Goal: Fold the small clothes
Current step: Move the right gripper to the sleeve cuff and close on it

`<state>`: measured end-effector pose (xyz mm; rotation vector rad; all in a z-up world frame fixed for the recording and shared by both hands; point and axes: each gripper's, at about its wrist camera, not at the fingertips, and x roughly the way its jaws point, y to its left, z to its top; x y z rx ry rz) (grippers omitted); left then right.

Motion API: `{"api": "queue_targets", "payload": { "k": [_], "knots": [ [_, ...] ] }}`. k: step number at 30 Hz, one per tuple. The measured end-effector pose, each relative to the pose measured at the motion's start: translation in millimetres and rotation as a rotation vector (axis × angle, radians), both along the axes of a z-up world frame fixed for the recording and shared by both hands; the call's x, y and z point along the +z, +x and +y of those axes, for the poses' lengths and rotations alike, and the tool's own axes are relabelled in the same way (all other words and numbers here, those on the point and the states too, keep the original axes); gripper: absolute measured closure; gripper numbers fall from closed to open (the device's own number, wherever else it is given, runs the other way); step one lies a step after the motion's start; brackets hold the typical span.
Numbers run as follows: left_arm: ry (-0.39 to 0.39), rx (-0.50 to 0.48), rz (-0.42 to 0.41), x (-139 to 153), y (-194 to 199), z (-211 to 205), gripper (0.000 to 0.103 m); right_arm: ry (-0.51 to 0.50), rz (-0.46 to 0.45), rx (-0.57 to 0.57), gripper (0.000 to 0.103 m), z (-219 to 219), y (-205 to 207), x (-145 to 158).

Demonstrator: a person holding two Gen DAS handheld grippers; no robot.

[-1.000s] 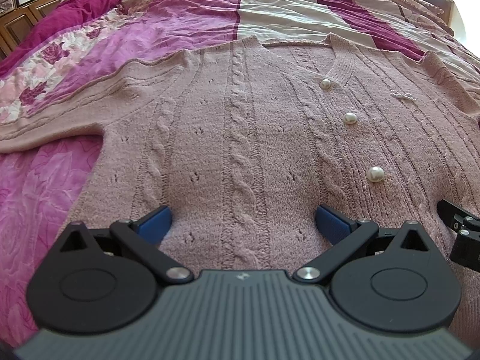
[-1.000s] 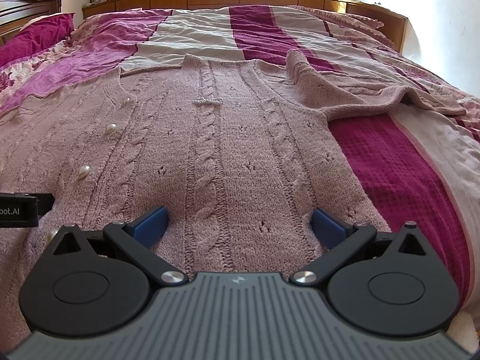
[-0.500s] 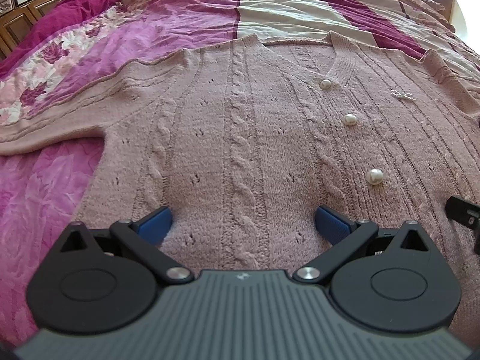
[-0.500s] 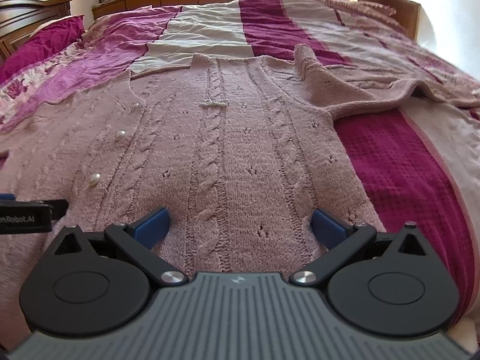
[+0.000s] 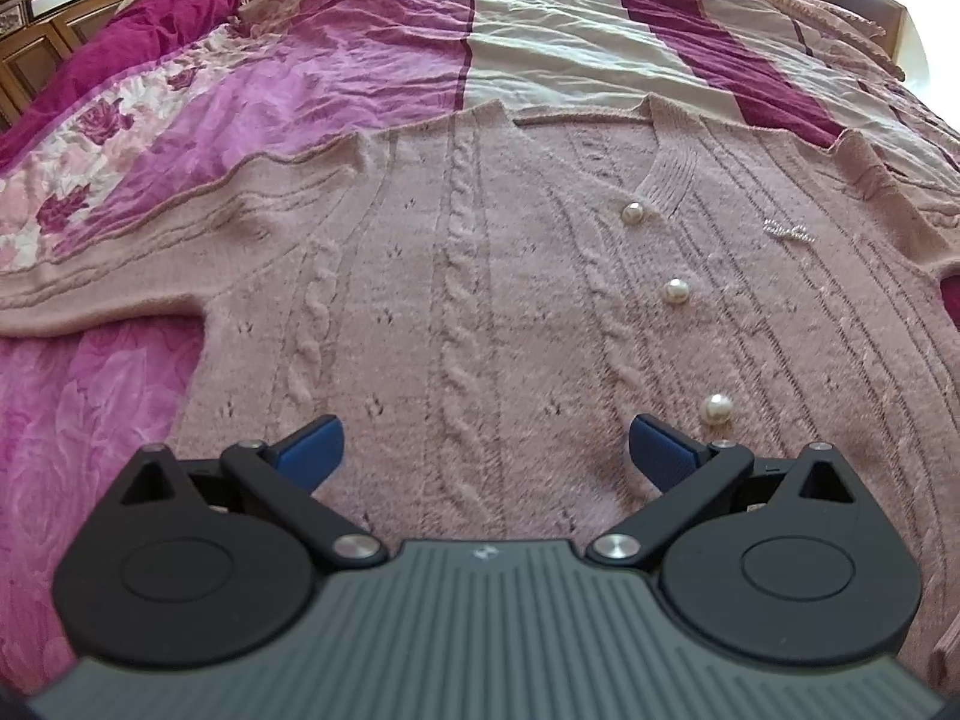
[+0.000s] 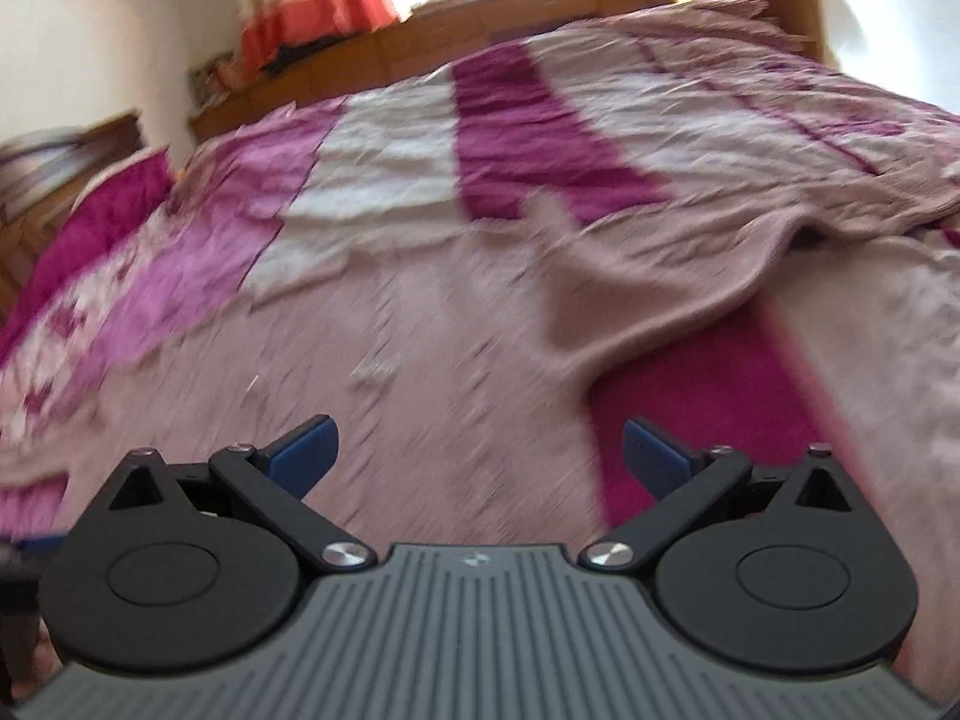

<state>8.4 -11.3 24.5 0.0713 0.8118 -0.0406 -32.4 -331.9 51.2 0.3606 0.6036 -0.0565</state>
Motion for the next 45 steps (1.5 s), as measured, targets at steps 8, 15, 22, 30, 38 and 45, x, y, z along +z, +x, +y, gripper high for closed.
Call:
{"api": "queue_targets", "payload": {
  "k": [8, 15, 22, 30, 38, 45],
  "knots": [
    [-0.011, 0.027, 0.023, -3, 12, -4, 0.000, 0.023, -0.021, -0.106, 0.000, -80, 30, 1],
    [-0.002, 0.038, 0.050, -11, 18, -6, 0.000, 0.052, -0.011, -0.220, 0.000, -137, 59, -9],
    [0.014, 0.040, 0.064, -18, 20, -8, 0.000, 0.079, 0.020, -0.303, 0.000, -177, 92, -25],
    [0.010, 0.036, 0.070, -23, 21, -8, 0.000, 0.121, 0.056, -0.375, 0.000, -202, 120, -48],
    [0.014, 0.035, 0.052, -26, 19, -10, 0.000, 0.097, 0.038, -0.384, 0.000, -207, 139, -59],
    [0.007, 0.034, 0.058, -25, 20, -9, 0.000, 0.067, 0.019, -0.414, 0.003, -205, 144, -60]
  ]
}}
